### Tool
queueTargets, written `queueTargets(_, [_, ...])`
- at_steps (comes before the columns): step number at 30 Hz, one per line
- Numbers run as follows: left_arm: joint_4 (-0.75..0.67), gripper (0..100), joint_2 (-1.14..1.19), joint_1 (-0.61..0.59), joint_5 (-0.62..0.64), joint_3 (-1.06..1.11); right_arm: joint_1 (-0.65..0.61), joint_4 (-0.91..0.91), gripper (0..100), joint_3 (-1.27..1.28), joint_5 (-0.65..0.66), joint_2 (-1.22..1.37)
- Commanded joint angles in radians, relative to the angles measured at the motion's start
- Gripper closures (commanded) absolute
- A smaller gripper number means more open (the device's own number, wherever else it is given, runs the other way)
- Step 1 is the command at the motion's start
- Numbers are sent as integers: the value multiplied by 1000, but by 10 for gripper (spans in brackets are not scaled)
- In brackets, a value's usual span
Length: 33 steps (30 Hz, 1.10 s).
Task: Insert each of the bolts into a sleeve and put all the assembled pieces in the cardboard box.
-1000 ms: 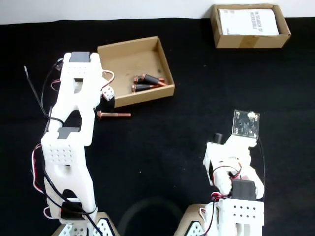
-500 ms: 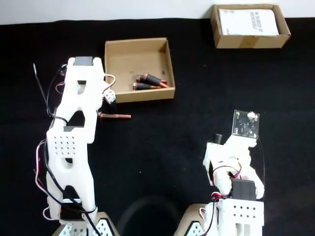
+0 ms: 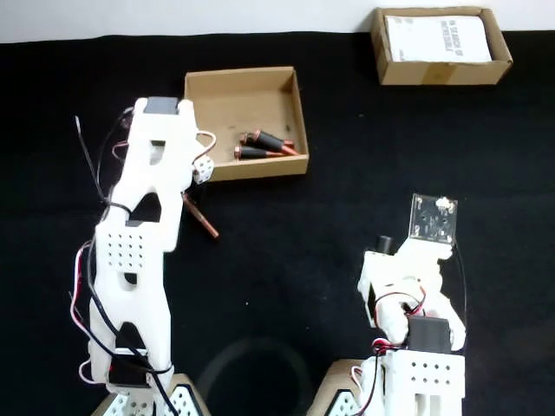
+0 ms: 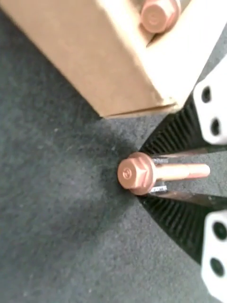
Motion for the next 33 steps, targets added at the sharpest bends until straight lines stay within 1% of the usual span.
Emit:
queueTargets(1, [34, 992, -22, 50, -98, -117, 8, -15, 991, -10, 6, -22])
queueTargets(5, [34, 992, -99, 77, -204, -183, -4, -22, 991, -21, 9, -22])
queueTargets(8, [34, 992, -199, 119, -325, -229, -54, -48, 991, -45, 5, -24])
queueTargets(10, [34, 992, -277, 156, -446, -254, -87, -50, 991, -82, 3, -24])
queueTargets(14, [34, 992, -443, 220, -743, -257, -147, -53, 991, -139, 2, -25])
queueTargets(16, [34, 992, -507, 248, -825, -257, -179, -56, 991, -159, -5, -25])
queueTargets(19, [34, 992, -591, 269, -839, -257, -222, -113, 991, -162, -57, -27])
queueTargets(22, [35, 992, -699, 269, -842, -252, -283, -128, 991, -163, -61, -35])
queueTargets(24, [35, 992, -799, 268, -899, -200, -323, -124, 991, -156, -61, -88])
queueTargets(27, [35, 992, -1007, 272, -988, -13, -369, -108, 991, -111, -54, -228])
queueTargets(31, [25, 992, -1297, 283, -1002, 305, -392, -101, 991, 1, -52, -406])
queueTargets(33, [-21, 992, -1419, 298, -1002, 455, -392, -105, 991, 64, -51, -464])
